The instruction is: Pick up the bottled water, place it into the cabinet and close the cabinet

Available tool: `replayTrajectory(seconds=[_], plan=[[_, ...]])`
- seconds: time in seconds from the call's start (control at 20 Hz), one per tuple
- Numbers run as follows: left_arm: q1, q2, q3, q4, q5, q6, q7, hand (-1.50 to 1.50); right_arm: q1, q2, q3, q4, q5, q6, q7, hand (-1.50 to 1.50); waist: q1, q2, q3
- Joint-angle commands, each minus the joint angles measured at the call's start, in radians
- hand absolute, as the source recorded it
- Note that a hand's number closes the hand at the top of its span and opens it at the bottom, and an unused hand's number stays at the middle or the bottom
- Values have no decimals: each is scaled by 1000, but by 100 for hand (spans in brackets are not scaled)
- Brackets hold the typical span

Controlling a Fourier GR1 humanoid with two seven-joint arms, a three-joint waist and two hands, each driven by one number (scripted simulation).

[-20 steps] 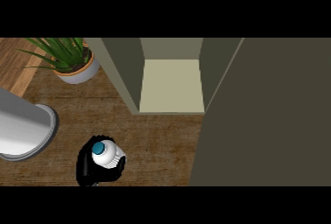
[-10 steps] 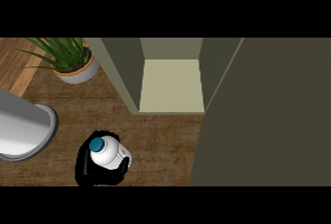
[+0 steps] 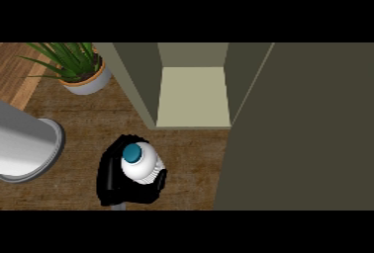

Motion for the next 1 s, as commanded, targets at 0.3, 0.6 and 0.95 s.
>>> replayTrajectory(seconds=[0.3,0.6,0.95], plan=[[-219,-1,-120,-42,-39,263,191,150,25,-12,52,-132,127,-22,76,-150,-5,-1,-1],[-400,-1,-64,89,-15,340,158,150,74,-47,-3,-78,27,12,-53,-150,-7,2,1],[-571,-1,-42,298,11,396,147,150,109,-46,72,-119,94,-21,-27,-150,-19,2,0]])
